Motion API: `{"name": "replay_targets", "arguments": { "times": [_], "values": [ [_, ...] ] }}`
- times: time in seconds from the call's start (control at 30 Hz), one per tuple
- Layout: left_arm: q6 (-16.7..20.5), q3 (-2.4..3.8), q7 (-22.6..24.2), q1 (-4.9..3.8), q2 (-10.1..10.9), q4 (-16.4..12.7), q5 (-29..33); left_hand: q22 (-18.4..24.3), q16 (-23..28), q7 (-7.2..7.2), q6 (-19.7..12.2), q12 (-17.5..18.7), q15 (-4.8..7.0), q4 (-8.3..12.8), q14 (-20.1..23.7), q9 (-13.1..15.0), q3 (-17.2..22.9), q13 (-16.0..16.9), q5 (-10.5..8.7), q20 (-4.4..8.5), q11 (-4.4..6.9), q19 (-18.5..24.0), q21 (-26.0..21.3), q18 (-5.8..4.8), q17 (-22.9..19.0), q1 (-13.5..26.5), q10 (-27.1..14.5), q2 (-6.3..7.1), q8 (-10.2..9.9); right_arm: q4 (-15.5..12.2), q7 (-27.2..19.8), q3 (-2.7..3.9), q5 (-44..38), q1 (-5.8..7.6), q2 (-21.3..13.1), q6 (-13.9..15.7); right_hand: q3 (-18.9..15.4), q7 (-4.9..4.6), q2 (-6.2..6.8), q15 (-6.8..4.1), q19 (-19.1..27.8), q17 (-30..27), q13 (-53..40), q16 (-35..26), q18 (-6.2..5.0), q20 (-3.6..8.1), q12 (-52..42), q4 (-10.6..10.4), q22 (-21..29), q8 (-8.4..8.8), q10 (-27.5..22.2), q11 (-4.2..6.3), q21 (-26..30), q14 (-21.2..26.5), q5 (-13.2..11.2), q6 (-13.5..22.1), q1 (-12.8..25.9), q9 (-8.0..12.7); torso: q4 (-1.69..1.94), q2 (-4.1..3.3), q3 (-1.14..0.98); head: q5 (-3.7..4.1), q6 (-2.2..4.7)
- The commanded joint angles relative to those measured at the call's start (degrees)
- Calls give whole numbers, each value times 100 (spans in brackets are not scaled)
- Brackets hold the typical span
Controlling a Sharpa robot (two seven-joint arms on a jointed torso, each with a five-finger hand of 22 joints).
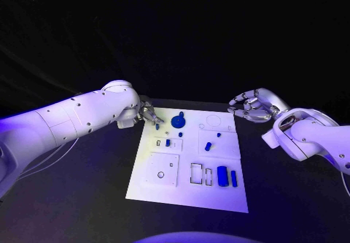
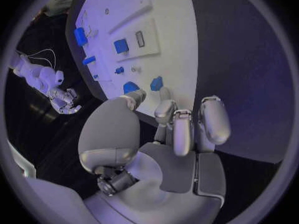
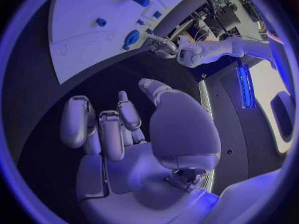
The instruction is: Assemble the parts on the task board
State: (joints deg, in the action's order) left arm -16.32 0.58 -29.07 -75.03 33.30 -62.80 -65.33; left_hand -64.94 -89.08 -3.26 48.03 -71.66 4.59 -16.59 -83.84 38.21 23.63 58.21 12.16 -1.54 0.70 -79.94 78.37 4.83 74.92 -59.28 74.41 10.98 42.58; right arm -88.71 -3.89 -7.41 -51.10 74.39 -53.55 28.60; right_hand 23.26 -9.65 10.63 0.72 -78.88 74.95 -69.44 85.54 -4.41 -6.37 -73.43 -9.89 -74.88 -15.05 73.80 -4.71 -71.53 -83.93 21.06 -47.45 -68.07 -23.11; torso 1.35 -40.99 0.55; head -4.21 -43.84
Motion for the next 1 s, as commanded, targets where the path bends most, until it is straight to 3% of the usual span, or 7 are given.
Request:
{"name": "replay_targets", "arguments": {
  "times": [0.03, 0.7, 0.8, 0.9, 1.0],
  "values": [
    [-92, -3, 72, 4, -28, 14, 70, 2, 26, -24, -2, 23, -41, 5, -537, -10, -30, 1, 1, -38, -3, 6, -37, 12, 1205, -102, -57, -2, -33, -5, -34, 0, 12, -5, 8, -10, 2, 5, 3, -33, 30, 336, 1, -25, -33, -4, 13, -29, 7, -25, -45, 1, 18, -331, 33, 54, 37, 6, 6, 1, -1, -3, -4],
    [-135, -43, 69, 17, -59, 50, 75, -1, 25, -24, 26, 13, -46, 10, -537, -38, -25, 5, 7, -48, -5, 10, -39, 13, 1206, -349, -62, -128, -61, -2, -30, 0, 6, -7, 12, -4, 16, 7, -3, -36, 29, 335, 4, -26, -34, -2, 12, -15, 7, -32, -44, 5, 22, -331, 47, 59, 1, 7, 4, 2, -1, -1, -4],
    [-117, -45, 61, 17, -57, 47, 75, 8, 26, -19, 37, 12, -44, 13, -537, -42, -6, 2, 12, -49, -1, 15, -44, 16, 1204, -439, -64, -193, -62, 0, -29, 0, -4, -8, 14, 2, 16, 7, -3, -36, 29, 335, 4, -26, -34, -2, 12, -15, 7, -32, -44, 5, 22, -331, 47, 59, 1, 7, 1, 0, -1, -3, -4],
    [-106, -45, 54, 18, -52, 41, 96, 8, 31, 33, 7, 4, -6, 237, -534, -44, 362, 13, 15, -27, 46, 19, -46, 20, 1192, -1023, -68, -450, -64, 2, -26, 0, -39, -12, 17, 8, 16, 7, -3, -36, 29, 335, 4, -26, -34, -2, 12, -15, 7, -32, -44, 5, 22, -331, 47, 59, 1, 7, -1, -1, -1, -8, -3],
    [-108, -46, 51, 18, -49, 37, 148, 9, 33, 24, -16, 9, -6, 301, -533, -41, 581, 5, -5, -18, 42, 22, -48, 19, 1189, -1199, -76, -481, -60, 7, -26, 0, -53, -14, 20, 11, 16, 7, -3, -36, 29, 335, 4, -26, -34, -2, 12, -15, 7, -32, -44, 5, 22, -331, 47, 59, 1, 7, -2, 0, -4, -11, -4]
  ]
}}
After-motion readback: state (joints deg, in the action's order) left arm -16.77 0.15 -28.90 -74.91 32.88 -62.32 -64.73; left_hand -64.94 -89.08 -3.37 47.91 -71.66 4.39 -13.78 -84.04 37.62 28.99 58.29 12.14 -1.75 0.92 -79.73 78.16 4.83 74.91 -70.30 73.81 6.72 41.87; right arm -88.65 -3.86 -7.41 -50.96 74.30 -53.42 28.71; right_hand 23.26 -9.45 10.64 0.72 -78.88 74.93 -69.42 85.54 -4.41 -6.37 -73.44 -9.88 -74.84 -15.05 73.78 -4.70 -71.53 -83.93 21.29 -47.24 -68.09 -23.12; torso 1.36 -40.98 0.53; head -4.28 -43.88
